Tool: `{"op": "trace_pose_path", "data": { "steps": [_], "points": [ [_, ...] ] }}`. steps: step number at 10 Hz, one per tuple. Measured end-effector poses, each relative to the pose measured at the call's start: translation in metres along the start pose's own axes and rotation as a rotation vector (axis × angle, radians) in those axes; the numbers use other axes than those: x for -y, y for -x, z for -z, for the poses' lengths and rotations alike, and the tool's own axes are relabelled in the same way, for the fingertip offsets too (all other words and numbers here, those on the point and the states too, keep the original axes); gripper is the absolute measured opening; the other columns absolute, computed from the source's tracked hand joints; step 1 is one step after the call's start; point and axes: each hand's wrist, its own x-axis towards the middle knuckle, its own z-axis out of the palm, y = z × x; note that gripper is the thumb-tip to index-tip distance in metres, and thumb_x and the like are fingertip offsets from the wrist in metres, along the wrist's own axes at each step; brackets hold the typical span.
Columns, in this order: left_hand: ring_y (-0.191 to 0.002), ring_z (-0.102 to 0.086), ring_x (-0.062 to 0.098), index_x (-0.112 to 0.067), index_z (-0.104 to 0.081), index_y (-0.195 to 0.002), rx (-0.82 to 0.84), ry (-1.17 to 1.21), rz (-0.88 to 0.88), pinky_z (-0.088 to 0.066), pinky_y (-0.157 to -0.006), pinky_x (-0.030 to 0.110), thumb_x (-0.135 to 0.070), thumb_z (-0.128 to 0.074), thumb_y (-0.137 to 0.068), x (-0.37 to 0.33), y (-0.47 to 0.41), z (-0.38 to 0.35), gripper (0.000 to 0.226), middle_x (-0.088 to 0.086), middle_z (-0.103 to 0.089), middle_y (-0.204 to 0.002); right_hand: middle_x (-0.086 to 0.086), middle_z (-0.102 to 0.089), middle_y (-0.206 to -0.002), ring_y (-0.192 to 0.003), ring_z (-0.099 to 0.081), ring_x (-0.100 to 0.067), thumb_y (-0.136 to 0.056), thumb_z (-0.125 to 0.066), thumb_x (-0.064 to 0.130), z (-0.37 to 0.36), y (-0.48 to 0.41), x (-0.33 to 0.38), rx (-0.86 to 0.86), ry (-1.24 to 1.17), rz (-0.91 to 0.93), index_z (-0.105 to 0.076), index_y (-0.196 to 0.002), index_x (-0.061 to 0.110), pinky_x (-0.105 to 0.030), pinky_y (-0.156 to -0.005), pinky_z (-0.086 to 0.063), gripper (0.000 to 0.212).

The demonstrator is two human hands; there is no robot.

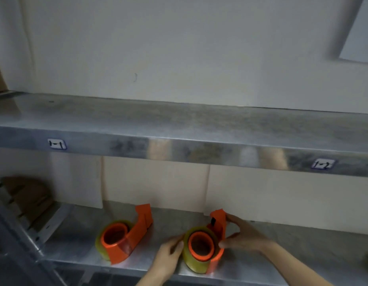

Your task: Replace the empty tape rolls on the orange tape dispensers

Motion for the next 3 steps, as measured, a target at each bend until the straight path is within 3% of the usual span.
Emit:
{"op": "trace_pose_path", "data": {
  "steps": [1,2,3],
  "points": [
    [-0.11,-0.057,-0.009,-0.019,-0.067,-0.116,0.043,-0.097,-0.023,-0.038,-0.089,0.0,-0.007,-0.053,-0.097,0.001,0.002,0.007,0.027,-0.009,-0.064,-0.115,0.016,-0.056,-0.116,-0.083,-0.066,0.007,-0.066,-0.081,0.002,-0.009,-0.004,0.005,0.0,-0.018,-0.008,-0.046,-0.127,0.022,-0.014,-0.069,-0.052,0.073],
    [-0.111,-0.058,-0.008,-0.009,-0.067,-0.121,0.077,-0.18,-0.057,-0.035,-0.086,-0.004,-0.009,-0.051,-0.098,0.001,-0.001,0.01,0.028,-0.006,-0.064,-0.12,0.013,-0.064,-0.111,-0.079,-0.07,-0.008,-0.065,-0.084,0.013,-0.01,-0.005,0.0,-0.021,0.025,-0.06,-0.035,-0.139,0.021,-0.02,-0.075,-0.056,0.089],
    [-0.123,-0.05,0.007,-0.005,-0.06,-0.129,0.063,-0.207,-0.089,-0.029,-0.089,0.001,-0.013,-0.052,-0.098,-0.014,-0.004,0.014,0.033,0.005,-0.059,-0.134,0.013,-0.072,-0.078,-0.069,-0.065,-0.006,-0.068,-0.082,0.014,-0.016,0.006,0.011,-0.057,0.077,-0.086,-0.031,-0.14,0.025,-0.011,-0.066,-0.051,0.089]
  ]
}}
